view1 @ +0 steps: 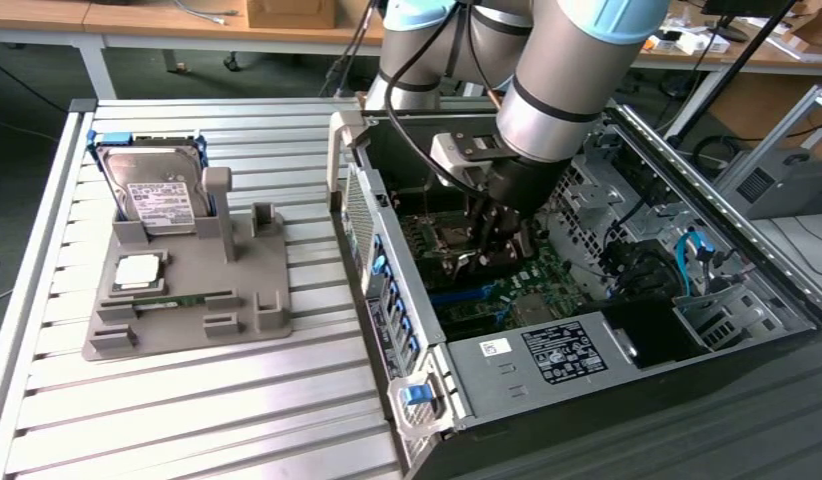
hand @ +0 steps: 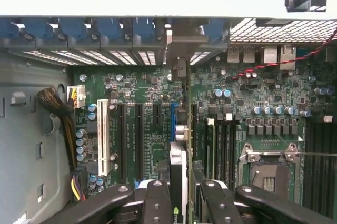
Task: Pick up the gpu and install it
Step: 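Insert the gpu into the slot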
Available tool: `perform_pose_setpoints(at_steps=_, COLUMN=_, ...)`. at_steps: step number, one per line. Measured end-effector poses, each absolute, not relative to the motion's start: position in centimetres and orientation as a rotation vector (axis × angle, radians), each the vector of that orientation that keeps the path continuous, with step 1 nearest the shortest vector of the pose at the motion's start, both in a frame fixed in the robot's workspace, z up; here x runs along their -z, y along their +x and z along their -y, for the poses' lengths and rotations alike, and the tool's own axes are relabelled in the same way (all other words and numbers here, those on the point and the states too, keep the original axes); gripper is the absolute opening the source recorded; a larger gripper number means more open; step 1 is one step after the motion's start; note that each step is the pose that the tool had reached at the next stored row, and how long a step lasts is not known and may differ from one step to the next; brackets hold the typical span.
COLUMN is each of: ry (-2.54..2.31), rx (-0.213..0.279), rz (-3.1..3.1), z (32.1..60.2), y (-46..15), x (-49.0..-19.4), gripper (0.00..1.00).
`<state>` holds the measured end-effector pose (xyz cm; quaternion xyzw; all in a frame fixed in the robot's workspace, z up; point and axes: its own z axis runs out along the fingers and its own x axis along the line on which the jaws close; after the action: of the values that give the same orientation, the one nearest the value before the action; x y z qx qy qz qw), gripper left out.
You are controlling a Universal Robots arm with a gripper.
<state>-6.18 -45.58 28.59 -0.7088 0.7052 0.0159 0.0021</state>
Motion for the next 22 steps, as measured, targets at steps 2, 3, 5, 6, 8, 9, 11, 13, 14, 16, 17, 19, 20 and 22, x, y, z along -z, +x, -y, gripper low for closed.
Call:
perform_pose_setpoints(at_steps=2, ry=-2.224, rx=-0.05, rz=-2.212, z=45.63, y=-6.18, x=-28.59, gripper=0.27)
perform_pose_setpoints(at_steps=3, ry=-2.224, rx=-0.05, rz=-2.212, z=45.64, y=-6.18, x=-28.6, gripper=0.27)
perform_pose_setpoints(at_steps=5, ry=-2.224, rx=-0.05, rz=-2.212, z=45.64, y=-6.18, x=-28.59, gripper=0.27)
perform_pose_setpoints(at_steps=6, ry=-2.224, rx=-0.05, rz=-2.212, z=45.64, y=-6.18, x=-28.59, gripper=0.27)
perform_pose_setpoints(at_steps=8, ry=-2.224, rx=-0.05, rz=-2.213, z=45.64, y=-6.17, x=-28.6, gripper=0.27)
perform_pose_setpoints(at_steps=9, ry=-2.224, rx=-0.05, rz=-2.212, z=45.64, y=-6.16, x=-28.59, gripper=0.27)
perform_pose_setpoints(at_steps=11, ry=-2.224, rx=-0.05, rz=-2.213, z=45.64, y=-6.15, x=-28.59, gripper=0.27)
perform_pose_setpoints(at_steps=13, ry=-2.225, rx=-0.048, rz=-2.213, z=45.66, y=-6.15, x=-28.6, gripper=0.27)
perform_pose_setpoints(at_steps=14, ry=-2.225, rx=-0.048, rz=-2.213, z=45.72, y=-6.15, x=-28.59, gripper=0.27)
perform_pose_setpoints(at_steps=16, ry=-2.225, rx=-0.048, rz=-2.213, z=45.94, y=-6.15, x=-28.59, gripper=0.27)
perform_pose_setpoints(at_steps=17, ry=-2.225, rx=-0.048, rz=-2.213, z=46.0, y=-6.16, x=-28.59, gripper=0.27)
perform_pose_setpoints(at_steps=19, ry=-2.225, rx=-0.048, rz=-2.213, z=46.0, y=-6.16, x=-28.59, gripper=0.27)
perform_pose_setpoints(at_steps=20, ry=-2.225, rx=-0.048, rz=-2.214, z=46.0, y=-6.16, x=-28.59, gripper=0.27)
perform_pose_setpoints(at_steps=22, ry=-2.225, rx=-0.049, rz=-2.214, z=46.0, y=-6.15, x=-28.59, gripper=0.27)
